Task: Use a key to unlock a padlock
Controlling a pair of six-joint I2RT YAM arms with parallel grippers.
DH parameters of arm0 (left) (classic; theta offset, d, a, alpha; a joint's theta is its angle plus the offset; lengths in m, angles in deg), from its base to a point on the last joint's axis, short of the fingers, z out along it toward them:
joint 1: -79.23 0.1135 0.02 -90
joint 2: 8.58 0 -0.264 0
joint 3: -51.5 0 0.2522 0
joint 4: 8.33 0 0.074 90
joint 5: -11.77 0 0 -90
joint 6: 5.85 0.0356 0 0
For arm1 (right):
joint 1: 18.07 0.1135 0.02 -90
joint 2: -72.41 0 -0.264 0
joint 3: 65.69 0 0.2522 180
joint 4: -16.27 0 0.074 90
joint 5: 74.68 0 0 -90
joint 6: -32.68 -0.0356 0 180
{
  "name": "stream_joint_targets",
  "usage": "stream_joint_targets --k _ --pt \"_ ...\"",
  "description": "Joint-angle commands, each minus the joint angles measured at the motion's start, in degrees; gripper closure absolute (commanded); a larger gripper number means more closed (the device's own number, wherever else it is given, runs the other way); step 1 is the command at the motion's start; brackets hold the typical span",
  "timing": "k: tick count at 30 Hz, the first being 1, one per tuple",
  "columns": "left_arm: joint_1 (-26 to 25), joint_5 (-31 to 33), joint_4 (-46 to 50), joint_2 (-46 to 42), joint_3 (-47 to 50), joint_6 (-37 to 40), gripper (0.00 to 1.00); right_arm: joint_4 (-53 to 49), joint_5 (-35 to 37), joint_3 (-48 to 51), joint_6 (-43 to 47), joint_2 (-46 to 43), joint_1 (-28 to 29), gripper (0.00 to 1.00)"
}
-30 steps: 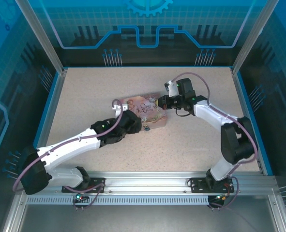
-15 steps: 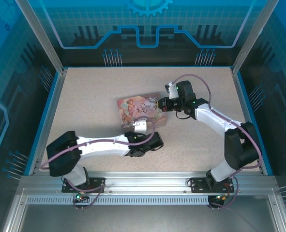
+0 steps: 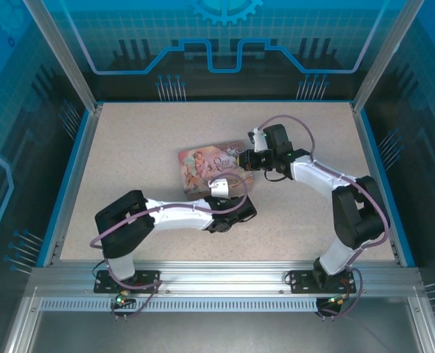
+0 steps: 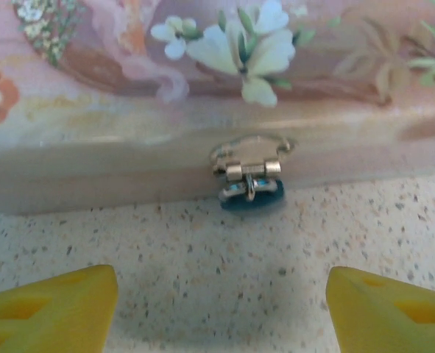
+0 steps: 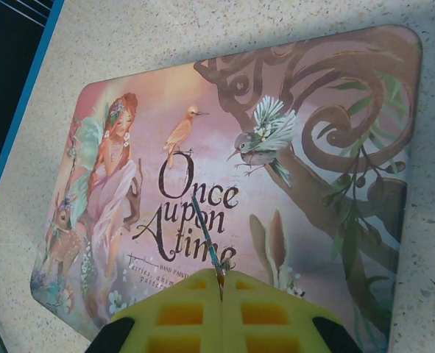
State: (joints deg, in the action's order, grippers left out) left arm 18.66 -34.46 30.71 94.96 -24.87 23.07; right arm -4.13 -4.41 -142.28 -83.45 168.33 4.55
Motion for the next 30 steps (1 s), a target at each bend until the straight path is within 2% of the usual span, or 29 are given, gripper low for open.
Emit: stream_joint_targets --k 1,9,14,26,30 --pt "1.32 1.69 -1.83 1.77 -2.07 1.64 0.25 0.77 -0.92 -2.29 -0.78 0.98 0.90 1.00" --pt "2.57 2.28 -2.34 4.52 -3.13 2.39 0.29 0.57 -0.59 -3.35 -0.41 2.93 0.97 1.00" --pt "2.83 2.78 -1.73 6.18 -4.17 1.82 0.37 0.87 -0.75 -3.82 -0.63 4.42 1.16 1.00" --pt "3.58 4.13 -3.25 7.59 -3.95 0.81 0.41 0.56 -0.57 -3.88 -0.53 6.74 1.56 1.00" --pt "3.71 4.56 -3.47 7.92 -4.19 0.65 0.45 0.39 -0.63 -3.87 -0.41 7.15 1.54 1.00"
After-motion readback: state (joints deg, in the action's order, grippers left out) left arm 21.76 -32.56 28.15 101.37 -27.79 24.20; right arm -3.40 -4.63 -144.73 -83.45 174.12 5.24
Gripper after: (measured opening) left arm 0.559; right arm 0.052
